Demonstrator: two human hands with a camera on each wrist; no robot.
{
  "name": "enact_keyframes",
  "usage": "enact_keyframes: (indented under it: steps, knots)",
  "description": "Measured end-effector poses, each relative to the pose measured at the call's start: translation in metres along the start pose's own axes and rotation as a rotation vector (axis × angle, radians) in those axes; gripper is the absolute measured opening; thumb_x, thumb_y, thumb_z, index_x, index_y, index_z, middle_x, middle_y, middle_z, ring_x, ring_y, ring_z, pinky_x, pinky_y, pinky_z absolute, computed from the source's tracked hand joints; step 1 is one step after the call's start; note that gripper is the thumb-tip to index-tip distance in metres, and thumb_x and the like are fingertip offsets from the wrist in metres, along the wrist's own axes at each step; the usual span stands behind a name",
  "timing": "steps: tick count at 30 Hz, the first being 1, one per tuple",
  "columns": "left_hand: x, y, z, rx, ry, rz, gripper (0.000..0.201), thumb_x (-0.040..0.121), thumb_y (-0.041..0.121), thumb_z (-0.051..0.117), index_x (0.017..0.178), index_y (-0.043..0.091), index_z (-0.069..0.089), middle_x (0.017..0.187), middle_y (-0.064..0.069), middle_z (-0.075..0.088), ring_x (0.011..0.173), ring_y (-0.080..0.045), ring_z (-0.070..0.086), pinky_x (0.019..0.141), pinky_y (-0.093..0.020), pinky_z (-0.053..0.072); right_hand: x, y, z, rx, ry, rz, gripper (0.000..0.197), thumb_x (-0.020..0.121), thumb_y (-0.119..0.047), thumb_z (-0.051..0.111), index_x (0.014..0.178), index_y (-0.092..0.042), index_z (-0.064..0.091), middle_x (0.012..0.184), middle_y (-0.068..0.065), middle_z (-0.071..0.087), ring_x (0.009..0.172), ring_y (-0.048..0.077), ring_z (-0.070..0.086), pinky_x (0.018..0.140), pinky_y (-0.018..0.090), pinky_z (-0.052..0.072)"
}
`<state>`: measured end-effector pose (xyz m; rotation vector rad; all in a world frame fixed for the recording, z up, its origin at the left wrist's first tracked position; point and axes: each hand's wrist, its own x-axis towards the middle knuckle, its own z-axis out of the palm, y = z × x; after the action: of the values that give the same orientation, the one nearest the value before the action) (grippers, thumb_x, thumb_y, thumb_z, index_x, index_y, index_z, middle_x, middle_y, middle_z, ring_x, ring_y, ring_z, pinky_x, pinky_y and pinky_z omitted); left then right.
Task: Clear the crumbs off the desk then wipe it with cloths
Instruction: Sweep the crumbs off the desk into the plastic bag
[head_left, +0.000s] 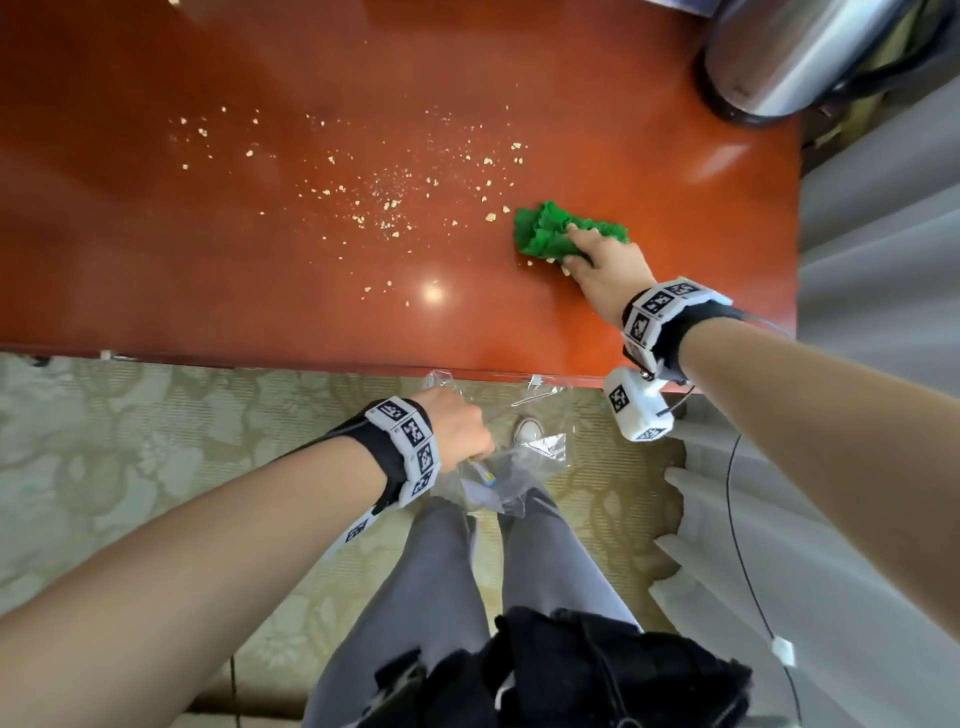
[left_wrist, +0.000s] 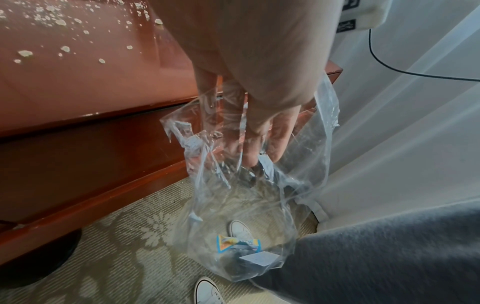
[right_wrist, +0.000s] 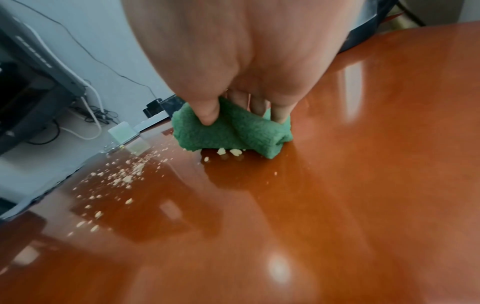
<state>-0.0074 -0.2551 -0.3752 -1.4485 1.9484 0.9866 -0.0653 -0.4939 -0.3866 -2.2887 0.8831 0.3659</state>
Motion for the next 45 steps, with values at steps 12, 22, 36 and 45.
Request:
enact_keyframes:
  steps: [12, 22, 36, 45]
  knots:
    - [0.004, 0.004, -0.009, 0.070, 0.006, -0.017, 0.034, 0.090, -0.001, 0.048, 0.112, 0.021, 0.063, 0.103, -0.004, 0.067, 0.088, -0.027, 0.063, 0.065, -0.034, 0.043, -0.093, -0.018, 0.043, 0.074, -0.261, 0.020, 0.035, 0.104, -0.024, 0.042, 0.137, -0.014, 0.051, 0.093, 0.007, 0.066, 0.071, 0.017, 0.056, 0.061, 0.015, 0.041]
    - [0.005, 0.003, -0.010, 0.099, 0.014, -0.014, 0.033, 0.095, 0.002, 0.050, 0.118, 0.020, 0.065, 0.106, -0.003, 0.067, 0.089, -0.025, 0.064, 0.070, -0.034, 0.051, -0.100, -0.022, 0.024, 0.127, -0.230, 0.018, 0.013, 0.104, -0.021, 0.043, 0.093, -0.016, 0.048, 0.068, -0.004, 0.047, 0.072, 0.022, 0.047, 0.052, 0.027, 0.028]
    - [-0.007, -0.003, 0.000, 0.031, 0.031, -0.021, 0.034, 0.091, -0.001, 0.050, 0.114, 0.019, 0.064, 0.095, -0.003, 0.068, 0.085, -0.025, 0.064, 0.084, -0.042, 0.054, 0.006, -0.027, -0.065, 0.372, 0.331, 0.149, 0.024, 0.097, -0.020, 0.048, 0.110, -0.011, 0.065, 0.106, 0.016, 0.066, 0.098, 0.031, 0.060, 0.074, 0.029, 0.043]
    - [-0.007, -0.015, 0.013, -0.034, 0.006, -0.056, 0.041, 0.088, -0.002, 0.051, 0.117, 0.023, 0.064, 0.094, -0.003, 0.069, 0.085, -0.026, 0.066, 0.087, -0.044, 0.053, 0.105, -0.065, -0.085, 0.152, 0.439, 0.186, 0.036, 0.101, -0.019, 0.038, 0.133, -0.011, 0.052, 0.133, 0.015, 0.057, 0.124, 0.033, 0.050, 0.093, 0.034, 0.039]
